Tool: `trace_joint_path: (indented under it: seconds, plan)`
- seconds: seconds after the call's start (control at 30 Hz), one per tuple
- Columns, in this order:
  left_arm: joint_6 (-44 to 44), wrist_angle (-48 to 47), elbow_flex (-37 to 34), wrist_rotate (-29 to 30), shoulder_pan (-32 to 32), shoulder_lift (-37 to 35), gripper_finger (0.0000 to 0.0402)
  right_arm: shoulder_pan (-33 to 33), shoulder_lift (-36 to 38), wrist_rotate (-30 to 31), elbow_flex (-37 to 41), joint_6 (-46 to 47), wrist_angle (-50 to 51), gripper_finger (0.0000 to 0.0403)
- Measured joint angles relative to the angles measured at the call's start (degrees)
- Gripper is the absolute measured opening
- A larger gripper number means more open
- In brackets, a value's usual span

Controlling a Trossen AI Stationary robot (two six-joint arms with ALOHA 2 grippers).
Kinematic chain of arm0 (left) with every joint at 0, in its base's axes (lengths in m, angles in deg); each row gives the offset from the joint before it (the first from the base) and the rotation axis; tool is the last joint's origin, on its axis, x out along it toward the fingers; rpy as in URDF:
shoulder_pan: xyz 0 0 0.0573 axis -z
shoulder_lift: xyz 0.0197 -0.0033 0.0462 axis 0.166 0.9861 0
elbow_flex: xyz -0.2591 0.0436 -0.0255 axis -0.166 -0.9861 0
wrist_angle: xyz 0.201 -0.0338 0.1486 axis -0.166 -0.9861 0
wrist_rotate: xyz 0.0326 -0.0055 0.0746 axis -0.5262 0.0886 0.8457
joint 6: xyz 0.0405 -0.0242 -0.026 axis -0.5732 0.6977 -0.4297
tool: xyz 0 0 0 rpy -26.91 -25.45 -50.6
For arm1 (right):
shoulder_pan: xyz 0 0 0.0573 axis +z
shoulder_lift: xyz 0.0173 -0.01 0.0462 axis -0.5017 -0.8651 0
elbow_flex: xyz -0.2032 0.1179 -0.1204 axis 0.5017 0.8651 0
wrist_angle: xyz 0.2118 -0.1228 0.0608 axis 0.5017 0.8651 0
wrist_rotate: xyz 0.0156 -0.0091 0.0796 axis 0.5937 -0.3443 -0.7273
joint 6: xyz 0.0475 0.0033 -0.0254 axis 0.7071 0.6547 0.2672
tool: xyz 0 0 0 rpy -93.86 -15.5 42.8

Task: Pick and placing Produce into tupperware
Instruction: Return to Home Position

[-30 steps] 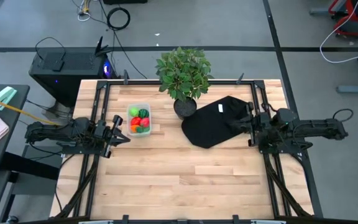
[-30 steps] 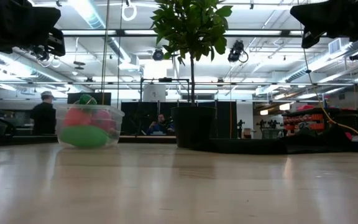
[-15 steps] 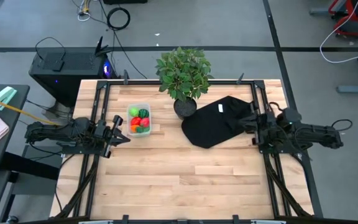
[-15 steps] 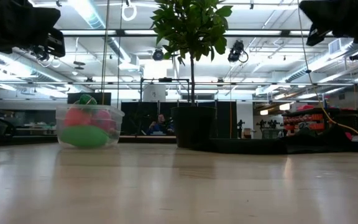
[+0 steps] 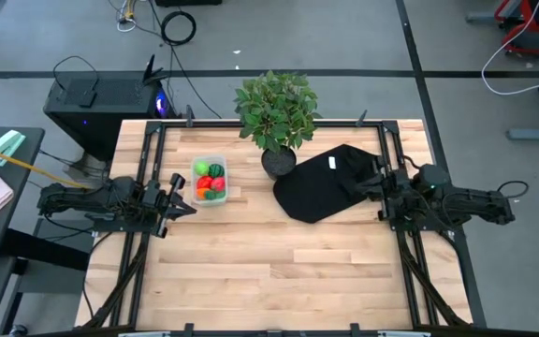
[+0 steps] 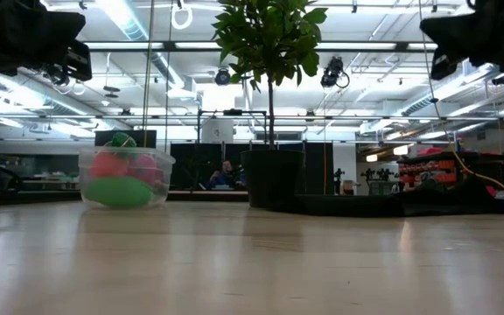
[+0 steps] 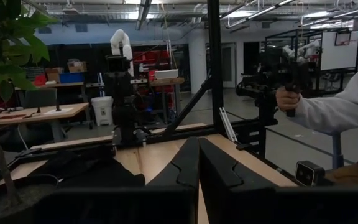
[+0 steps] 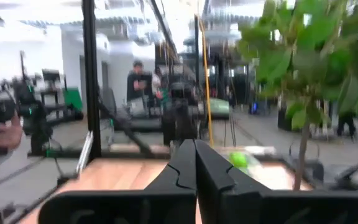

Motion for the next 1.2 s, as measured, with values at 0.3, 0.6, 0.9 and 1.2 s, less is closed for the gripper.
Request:
trace_joint_path:
  seconds: [0.3,0.6,0.9,1.2]
  plan:
    - [1.1,0.2,0.0,0.0,0.0,0.0,0.0023,0.0,0.0,-0.8,5.1,-0.7,-11.1,0.0000]
    - [-0.1,0.1,0.0,0.0,0.0,0.0,0.0007,1.4,0.0,-2.7,5.1,2.1,-9.5,0.0000]
    - [0.7,-5.3,0.0,3.4,0.0,0.0,0.0007,1.6,0.0,-2.6,5.1,5.1,1.2,0.0000]
    - [2.2,-7.8,0.0,22.5,0.0,0.0,0.0006,1.6,0.0,3.1,5.1,4.1,3.4,0.0000]
